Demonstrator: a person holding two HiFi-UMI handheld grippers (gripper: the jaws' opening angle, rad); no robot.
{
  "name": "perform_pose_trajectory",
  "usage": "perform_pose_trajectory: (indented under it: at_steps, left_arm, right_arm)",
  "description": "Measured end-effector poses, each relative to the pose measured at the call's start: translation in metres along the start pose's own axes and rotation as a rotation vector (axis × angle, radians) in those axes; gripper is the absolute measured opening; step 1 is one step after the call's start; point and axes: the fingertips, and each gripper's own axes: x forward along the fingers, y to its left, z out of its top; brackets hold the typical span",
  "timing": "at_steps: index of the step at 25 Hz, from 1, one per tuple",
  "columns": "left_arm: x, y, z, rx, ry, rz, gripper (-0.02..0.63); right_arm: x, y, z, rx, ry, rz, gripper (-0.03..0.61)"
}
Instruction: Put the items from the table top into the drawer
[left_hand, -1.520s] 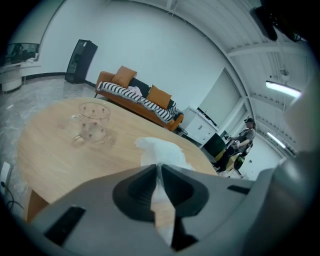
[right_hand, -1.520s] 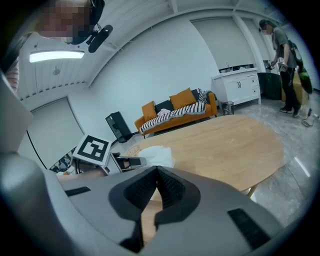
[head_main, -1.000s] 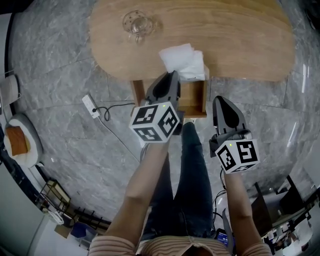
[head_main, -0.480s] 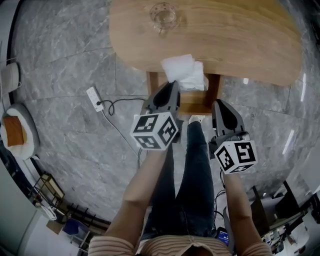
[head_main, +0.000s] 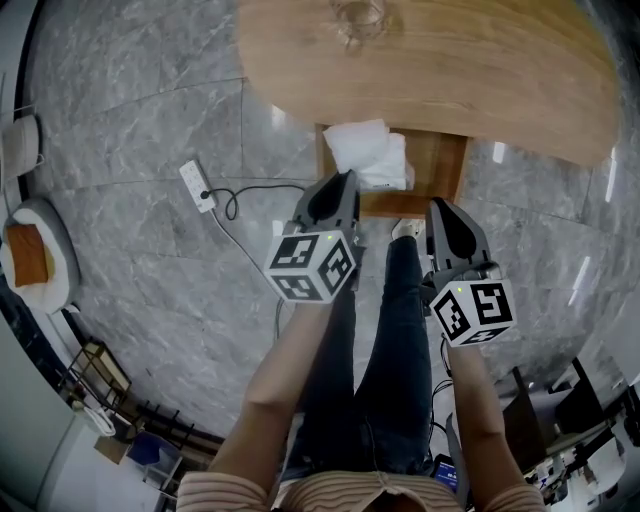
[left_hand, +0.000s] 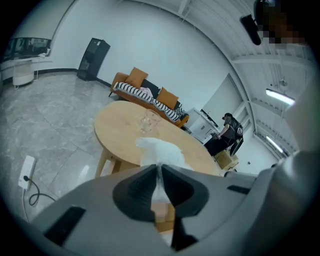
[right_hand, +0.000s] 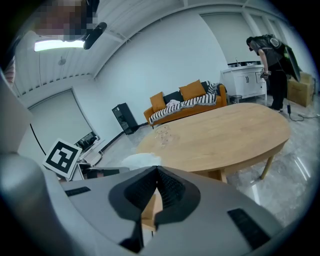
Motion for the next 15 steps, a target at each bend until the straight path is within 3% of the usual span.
perform_pose_trajectory:
  at_steps: [15]
  left_arm:
    - [0.020, 0.048, -0.055, 0.043, 0.077, 0.020, 0.041]
  right_arm:
    - [0.009, 0.016, -0.056, 0.027, 0.050, -0.017, 0.009]
